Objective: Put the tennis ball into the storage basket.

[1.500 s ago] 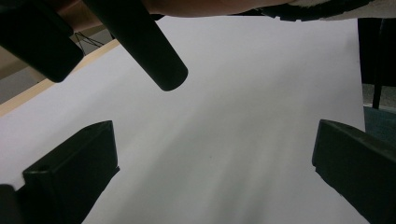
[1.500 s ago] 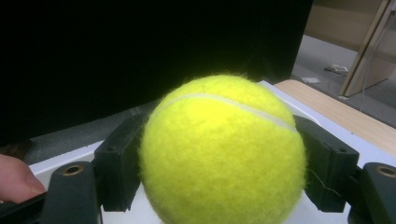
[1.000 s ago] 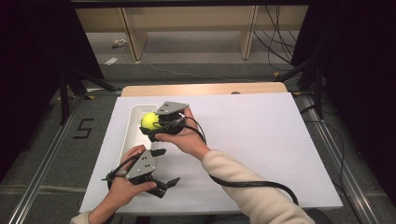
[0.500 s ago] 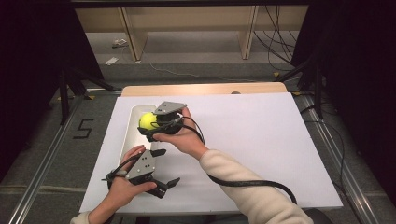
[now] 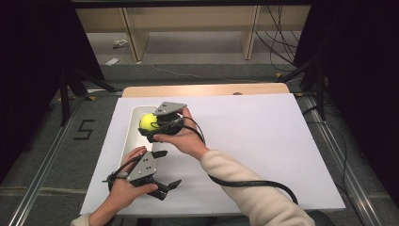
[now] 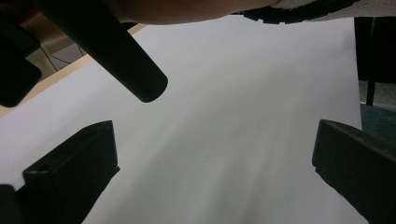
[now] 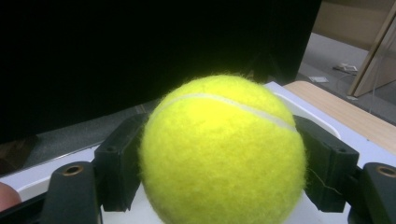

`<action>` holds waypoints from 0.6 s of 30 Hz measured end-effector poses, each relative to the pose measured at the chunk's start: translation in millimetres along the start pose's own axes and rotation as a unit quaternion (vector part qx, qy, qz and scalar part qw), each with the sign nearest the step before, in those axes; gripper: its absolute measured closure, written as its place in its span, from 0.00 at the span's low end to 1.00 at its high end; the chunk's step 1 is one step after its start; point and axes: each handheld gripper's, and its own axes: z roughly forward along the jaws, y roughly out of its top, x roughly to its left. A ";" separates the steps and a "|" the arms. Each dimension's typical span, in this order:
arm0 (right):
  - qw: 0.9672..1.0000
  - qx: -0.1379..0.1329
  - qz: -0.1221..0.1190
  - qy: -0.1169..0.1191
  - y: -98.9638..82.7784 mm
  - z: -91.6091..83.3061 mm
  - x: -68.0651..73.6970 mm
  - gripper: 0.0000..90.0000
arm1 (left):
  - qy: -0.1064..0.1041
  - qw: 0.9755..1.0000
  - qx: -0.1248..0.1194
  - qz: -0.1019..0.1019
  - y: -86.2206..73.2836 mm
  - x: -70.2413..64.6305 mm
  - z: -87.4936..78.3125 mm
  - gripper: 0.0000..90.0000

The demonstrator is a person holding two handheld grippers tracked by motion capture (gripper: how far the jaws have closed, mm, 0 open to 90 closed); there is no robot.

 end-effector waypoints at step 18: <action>1.000 0.005 -0.002 0.003 1.2 5.3 1.4 0.29 | -0.001 1.000 0.000 0.001 -0.1 -0.1 0.1 0.00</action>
